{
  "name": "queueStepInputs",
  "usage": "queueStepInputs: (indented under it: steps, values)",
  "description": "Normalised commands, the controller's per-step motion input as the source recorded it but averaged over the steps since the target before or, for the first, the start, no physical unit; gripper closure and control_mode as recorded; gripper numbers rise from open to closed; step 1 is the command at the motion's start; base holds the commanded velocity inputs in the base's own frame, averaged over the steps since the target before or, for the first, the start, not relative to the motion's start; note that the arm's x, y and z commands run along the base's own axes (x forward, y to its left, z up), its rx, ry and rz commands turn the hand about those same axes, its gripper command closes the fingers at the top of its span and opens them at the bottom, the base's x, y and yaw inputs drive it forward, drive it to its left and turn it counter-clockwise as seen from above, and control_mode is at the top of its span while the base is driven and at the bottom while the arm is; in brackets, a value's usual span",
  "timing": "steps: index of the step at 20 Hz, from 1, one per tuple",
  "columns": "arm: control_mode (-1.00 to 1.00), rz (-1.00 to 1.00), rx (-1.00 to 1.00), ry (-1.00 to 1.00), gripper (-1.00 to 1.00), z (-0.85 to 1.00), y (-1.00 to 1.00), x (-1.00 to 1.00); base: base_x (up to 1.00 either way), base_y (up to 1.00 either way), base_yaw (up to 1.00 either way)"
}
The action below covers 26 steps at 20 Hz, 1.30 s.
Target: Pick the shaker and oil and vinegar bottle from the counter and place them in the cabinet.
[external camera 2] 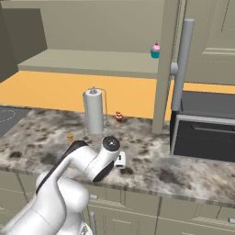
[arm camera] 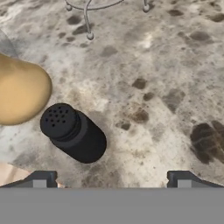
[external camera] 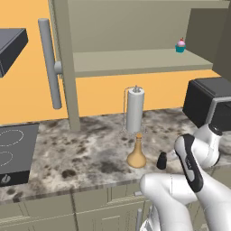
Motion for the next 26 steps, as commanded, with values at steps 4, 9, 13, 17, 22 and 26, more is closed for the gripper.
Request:
queueStepInputs:
  steps: [4,9,13,17,22,26]
  values:
    - [-1.00,0.02,-0.04,0.07,-1.00,-0.10,0.30,-0.09,0.00,0.00,0.00]
    - [-1.00,0.01,0.00,0.00,-1.00,-0.01,0.06,0.00,0.00,0.00,0.00]
    - [-1.00,0.00,0.00,0.00,-1.00,-0.12,0.16,0.00,0.00,0.00,0.00]
    - [-1.00,0.00,0.01,0.00,-1.00,-0.17,0.15,0.02,0.00,0.00,0.00]
    - [-1.00,0.00,0.00,0.00,-1.00,-0.15,0.09,0.10,0.00,0.00,0.00]
    - [-1.00,0.00,0.03,0.00,-1.00,-0.25,0.29,0.00,0.00,0.00,0.00]
